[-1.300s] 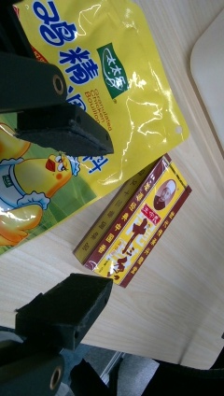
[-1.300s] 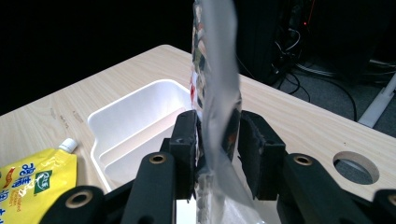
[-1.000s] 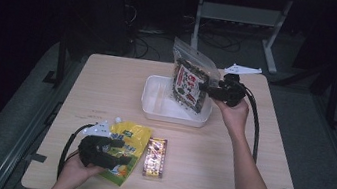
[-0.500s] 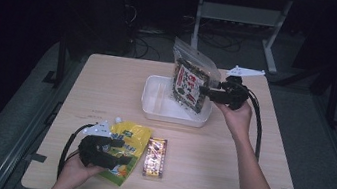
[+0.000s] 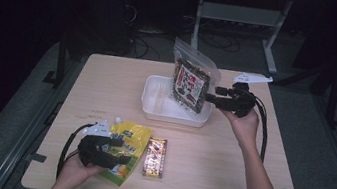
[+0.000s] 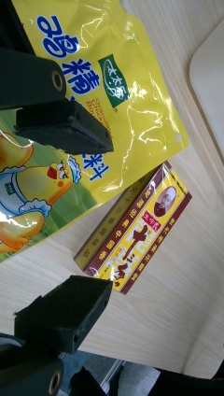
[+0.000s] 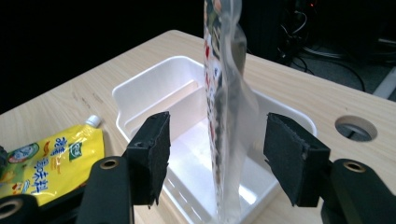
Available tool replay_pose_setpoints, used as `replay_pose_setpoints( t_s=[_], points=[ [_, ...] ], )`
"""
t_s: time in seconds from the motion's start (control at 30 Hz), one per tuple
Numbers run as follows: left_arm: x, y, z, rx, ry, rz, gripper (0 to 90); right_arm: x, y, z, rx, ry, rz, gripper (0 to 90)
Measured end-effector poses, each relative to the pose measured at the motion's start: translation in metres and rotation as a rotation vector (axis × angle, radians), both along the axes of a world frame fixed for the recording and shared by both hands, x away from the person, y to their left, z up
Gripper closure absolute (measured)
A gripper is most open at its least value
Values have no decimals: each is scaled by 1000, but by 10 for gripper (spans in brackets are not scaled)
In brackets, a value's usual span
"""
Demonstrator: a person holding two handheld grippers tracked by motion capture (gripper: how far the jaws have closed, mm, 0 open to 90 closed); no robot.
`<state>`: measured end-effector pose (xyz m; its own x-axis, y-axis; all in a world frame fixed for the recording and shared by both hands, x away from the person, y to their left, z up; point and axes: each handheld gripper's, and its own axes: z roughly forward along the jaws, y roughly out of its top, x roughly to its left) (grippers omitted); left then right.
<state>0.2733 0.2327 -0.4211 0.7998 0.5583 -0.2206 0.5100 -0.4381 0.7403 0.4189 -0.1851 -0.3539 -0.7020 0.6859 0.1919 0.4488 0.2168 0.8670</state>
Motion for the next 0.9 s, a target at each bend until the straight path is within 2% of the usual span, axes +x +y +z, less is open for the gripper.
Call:
replay_pose_setpoints(
  t_s=[0.3, 0.6, 0.7, 0.9],
  points=[
    [0, 2, 0, 4, -4, 11, 276, -15, -10, -9, -7, 25, 4, 387],
    [0, 4, 1, 9, -5, 21, 273, -23, -14, -12, -10, 48, 13, 372],
    [0, 4, 1, 11, -8, 21, 272, -28, -15, -12, -7, 37, 17, 372],
    [0, 4, 1, 17, -12, 24, 272, -37, -13, -14, -3, 48, 39, 365]
  ],
)
